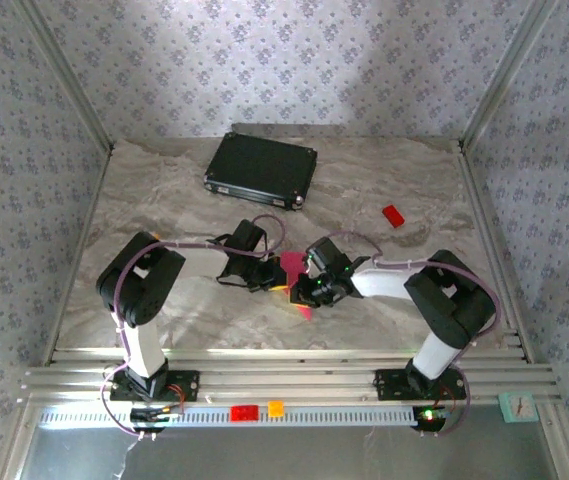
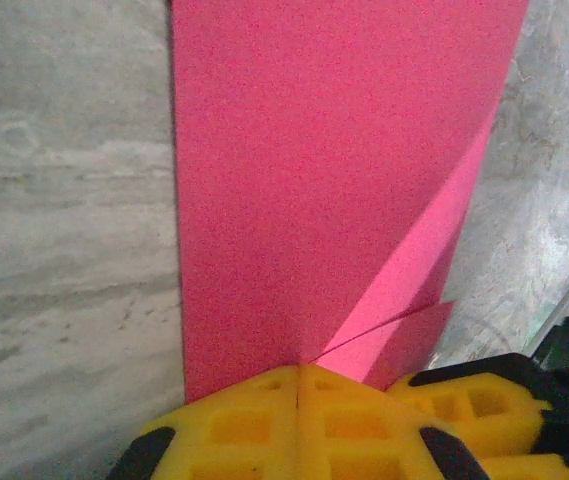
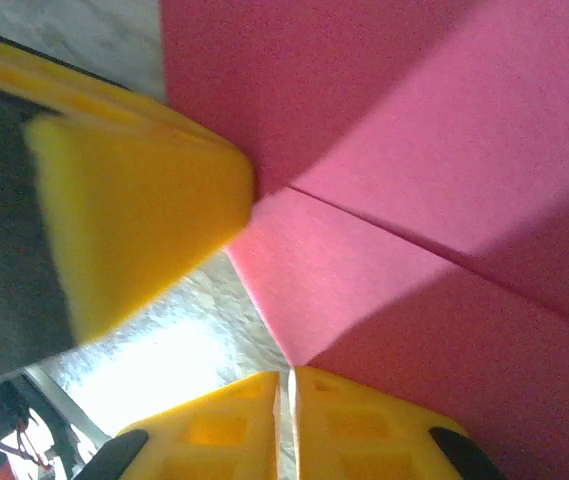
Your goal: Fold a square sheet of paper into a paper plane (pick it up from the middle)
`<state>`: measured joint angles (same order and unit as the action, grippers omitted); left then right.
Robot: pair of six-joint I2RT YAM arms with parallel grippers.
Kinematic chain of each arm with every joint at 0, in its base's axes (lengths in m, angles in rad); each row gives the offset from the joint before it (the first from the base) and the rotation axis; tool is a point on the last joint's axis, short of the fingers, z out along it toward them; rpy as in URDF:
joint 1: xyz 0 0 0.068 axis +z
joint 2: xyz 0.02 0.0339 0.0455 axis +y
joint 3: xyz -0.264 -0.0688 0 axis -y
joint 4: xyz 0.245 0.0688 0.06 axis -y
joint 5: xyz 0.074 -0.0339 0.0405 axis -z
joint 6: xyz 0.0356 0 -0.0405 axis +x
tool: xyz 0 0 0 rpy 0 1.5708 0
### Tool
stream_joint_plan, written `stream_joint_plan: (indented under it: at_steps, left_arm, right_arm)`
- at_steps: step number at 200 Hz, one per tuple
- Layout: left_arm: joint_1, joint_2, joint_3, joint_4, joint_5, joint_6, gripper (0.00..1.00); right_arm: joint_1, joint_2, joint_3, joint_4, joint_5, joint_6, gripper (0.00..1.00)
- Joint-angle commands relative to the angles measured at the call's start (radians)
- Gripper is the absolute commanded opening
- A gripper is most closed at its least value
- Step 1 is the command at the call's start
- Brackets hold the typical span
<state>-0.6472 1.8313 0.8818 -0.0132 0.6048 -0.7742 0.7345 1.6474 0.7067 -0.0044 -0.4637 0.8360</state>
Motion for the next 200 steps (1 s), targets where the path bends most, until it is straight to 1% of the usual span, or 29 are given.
stream_joint_plan:
  at_steps: [1, 39, 61, 69, 78, 85, 99, 112, 122, 130, 148, 171, 186, 200]
  left_arm:
    - [0.001, -0.003, -0.053, -0.033, -0.102, -0.04, 0.0]
    - [0.0, -0.041, -0.101, 0.019, -0.123, -0.111, 0.0]
    - [-0.01, -0.081, -0.124, 0.037, -0.144, -0.146, 0.0]
    - [-0.017, -0.099, -0.128, 0.043, -0.149, -0.157, 0.0]
    - [-0.023, -0.124, -0.129, 0.056, -0.151, -0.163, 0.0]
    - [-0.028, -0.142, -0.125, 0.055, -0.152, -0.165, 0.02]
    - [-0.028, -0.18, -0.109, 0.045, -0.157, -0.16, 0.11]
    - [-0.028, -0.214, -0.092, 0.018, -0.174, -0.144, 0.17]
    - [-0.025, -0.234, -0.075, -0.01, -0.185, -0.125, 0.22]
    - [-0.019, -0.246, -0.068, -0.03, -0.19, -0.111, 0.27]
    - [0.009, -0.26, -0.072, -0.047, -0.182, -0.098, 0.35]
    - [0.068, -0.261, -0.107, -0.01, -0.107, -0.098, 0.43]
    - [0.107, -0.251, -0.121, 0.009, -0.046, -0.097, 0.44]
    - [0.132, -0.248, -0.134, 0.025, -0.005, -0.097, 0.45]
  right_arm:
    - [0.021, -0.078, -0.091, -0.042, -0.022, -0.042, 0.15]
    - [0.02, -0.21, -0.229, -0.084, -0.016, -0.069, 0.14]
    - [0.02, -0.324, -0.257, -0.084, 0.07, -0.068, 0.15]
    - [0.021, -0.37, -0.26, -0.086, 0.131, -0.072, 0.18]
    - [0.024, -0.419, -0.262, -0.094, 0.229, -0.074, 0.23]
    - [0.022, -0.45, -0.267, -0.089, 0.29, -0.069, 0.27]
    - [0.006, -0.485, -0.278, -0.048, 0.312, -0.069, 0.33]
    - [-0.033, -0.479, -0.253, -0.053, 0.301, -0.056, 0.45]
    - [-0.066, -0.452, -0.225, -0.058, 0.291, -0.061, 0.49]
    - [-0.083, -0.424, -0.209, -0.047, 0.258, -0.067, 0.5]
    - [-0.107, -0.361, -0.179, 0.006, 0.214, -0.072, 0.51]
    - [-0.106, -0.28, -0.143, 0.058, 0.17, -0.081, 0.52]
    - [-0.106, -0.224, -0.112, 0.064, 0.142, -0.095, 0.51]
    - [-0.103, -0.173, -0.086, 0.076, 0.114, -0.103, 0.45]
